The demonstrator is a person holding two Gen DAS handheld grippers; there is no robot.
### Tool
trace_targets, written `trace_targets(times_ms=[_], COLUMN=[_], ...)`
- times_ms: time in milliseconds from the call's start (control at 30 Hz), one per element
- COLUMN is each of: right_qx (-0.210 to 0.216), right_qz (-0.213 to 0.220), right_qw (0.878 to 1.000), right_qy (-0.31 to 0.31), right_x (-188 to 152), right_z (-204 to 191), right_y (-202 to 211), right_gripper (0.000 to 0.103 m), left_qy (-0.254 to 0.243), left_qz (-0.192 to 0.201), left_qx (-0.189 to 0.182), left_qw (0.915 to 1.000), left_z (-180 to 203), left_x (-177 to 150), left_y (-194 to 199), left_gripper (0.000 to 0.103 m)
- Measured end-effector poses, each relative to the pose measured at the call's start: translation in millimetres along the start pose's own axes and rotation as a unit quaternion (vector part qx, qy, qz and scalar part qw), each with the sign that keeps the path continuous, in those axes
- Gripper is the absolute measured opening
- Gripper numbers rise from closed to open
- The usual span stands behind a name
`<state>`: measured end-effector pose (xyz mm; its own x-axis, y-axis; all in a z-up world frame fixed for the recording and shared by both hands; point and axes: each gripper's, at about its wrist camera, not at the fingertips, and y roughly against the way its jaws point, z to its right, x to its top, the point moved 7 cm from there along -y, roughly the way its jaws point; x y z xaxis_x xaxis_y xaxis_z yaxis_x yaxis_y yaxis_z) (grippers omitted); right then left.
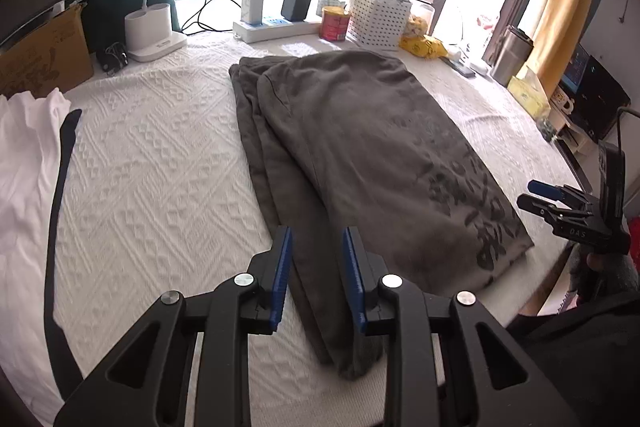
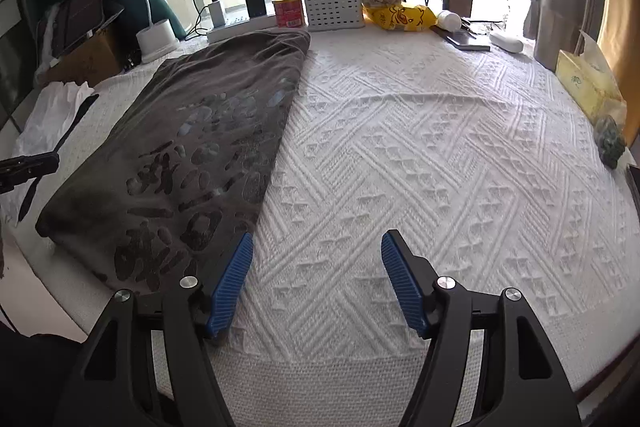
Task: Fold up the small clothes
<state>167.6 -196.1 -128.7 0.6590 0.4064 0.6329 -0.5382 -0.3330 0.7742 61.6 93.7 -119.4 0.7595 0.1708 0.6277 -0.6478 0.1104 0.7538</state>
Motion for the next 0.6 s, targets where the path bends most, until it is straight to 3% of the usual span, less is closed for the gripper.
trace_targets(times_ms=[233, 600], right_qx=[0.002, 0.009], right_qz=[0.002, -0.005], right_qw=[1.0, 1.0], right_qy=[-0.002, -0.01], right_x=[29.0, 72.6], right_z=[8.1, 13.3], right_y=[-15.9, -53.3], right_gripper=[0.07, 0.07], left_qy=[0.019, 0.002], left_qz=[-0.003, 0.01], left_qx=[0.008, 0.011], left_qw=[0.9998, 0.9999], left_z=[-19.1, -28.5], left_x=[28.3, 75.7], left_y=[-27.5, -71.4], left_gripper=[0.026, 0.026])
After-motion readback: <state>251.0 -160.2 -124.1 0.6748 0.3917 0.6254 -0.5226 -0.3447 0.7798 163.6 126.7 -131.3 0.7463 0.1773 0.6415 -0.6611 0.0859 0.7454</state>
